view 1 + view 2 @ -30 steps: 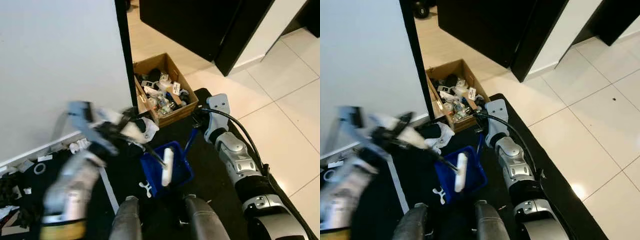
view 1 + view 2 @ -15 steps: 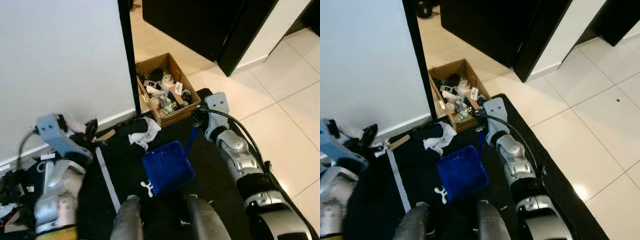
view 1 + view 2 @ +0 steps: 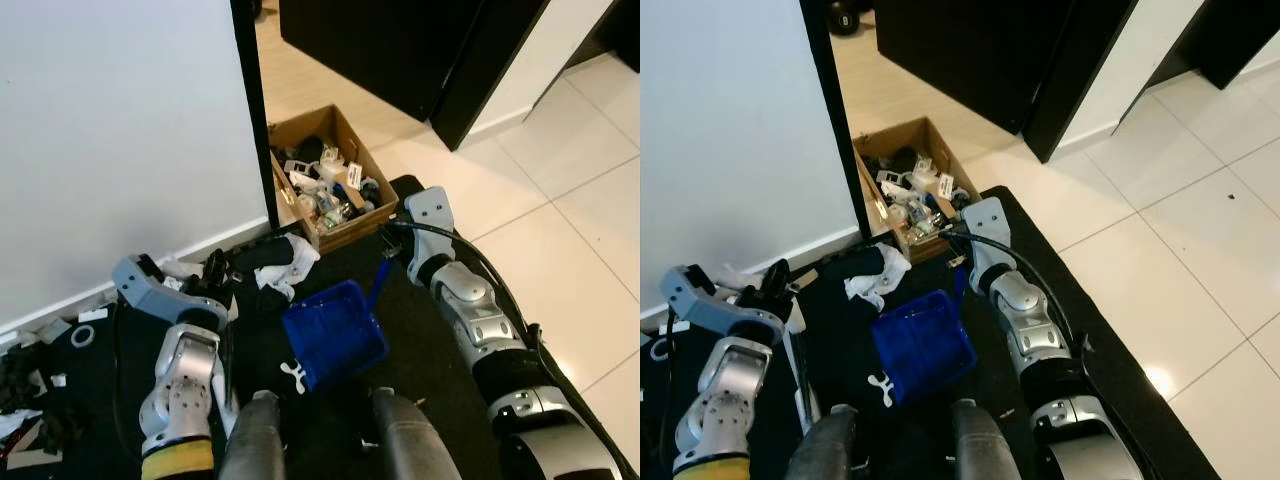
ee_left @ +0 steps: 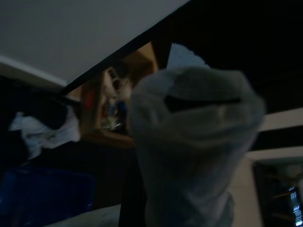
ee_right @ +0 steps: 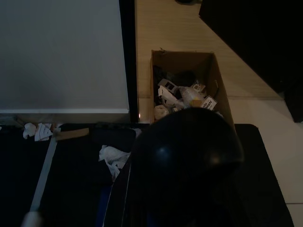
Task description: Sweep floor
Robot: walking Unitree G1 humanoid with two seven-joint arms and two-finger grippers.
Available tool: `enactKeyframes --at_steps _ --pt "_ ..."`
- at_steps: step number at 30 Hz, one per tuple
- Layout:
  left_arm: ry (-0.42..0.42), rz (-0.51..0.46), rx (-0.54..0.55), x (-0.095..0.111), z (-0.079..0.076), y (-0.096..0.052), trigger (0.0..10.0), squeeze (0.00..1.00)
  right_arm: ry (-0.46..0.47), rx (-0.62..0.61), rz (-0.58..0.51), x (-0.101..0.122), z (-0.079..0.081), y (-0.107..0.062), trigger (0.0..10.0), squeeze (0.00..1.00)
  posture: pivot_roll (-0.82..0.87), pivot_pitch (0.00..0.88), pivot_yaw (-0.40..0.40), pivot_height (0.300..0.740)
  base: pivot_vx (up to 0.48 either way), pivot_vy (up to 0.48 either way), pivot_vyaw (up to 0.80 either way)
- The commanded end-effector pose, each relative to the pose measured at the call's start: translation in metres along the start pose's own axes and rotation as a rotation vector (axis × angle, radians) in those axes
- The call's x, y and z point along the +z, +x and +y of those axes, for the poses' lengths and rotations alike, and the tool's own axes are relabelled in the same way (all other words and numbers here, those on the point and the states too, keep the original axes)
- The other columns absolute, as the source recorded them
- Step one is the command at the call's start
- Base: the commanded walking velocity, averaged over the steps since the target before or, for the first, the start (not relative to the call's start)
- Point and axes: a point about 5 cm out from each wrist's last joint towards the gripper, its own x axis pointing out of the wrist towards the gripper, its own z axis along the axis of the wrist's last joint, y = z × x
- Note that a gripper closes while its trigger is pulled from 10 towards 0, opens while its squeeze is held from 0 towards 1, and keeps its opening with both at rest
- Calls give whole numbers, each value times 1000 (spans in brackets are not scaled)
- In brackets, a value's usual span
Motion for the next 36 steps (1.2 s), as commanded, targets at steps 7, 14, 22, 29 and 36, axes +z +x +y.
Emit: enactKeyframes --at_steps 7,14,22,29,36 --pt "-362 -112 -97 -13 -55 15 10000 0 63 44 90 -21 9 -2 10000 0 -35 260 -47 740 0 0 0" --pt "-274 -199 -202 22 -68 17 10000 0 71 44 92 -22 9 -3 10000 0 -22 267 -49 740 0 0 0" --pt "-76 -218 -218 45 -63 15 10000 0 82 44 96 -23 11 -2 10000 0 -11 271 -45 740 0 0 0" --pt "184 -140 -234 43 -61 13 10000 0 85 43 98 -24 11 -2 10000 0 -7 274 -46 740 0 0 0" --pt "137 -66 -150 20 -44 10 10000 0 87 42 99 -24 11 -2 10000 0 -15 275 -44 740 0 0 0"
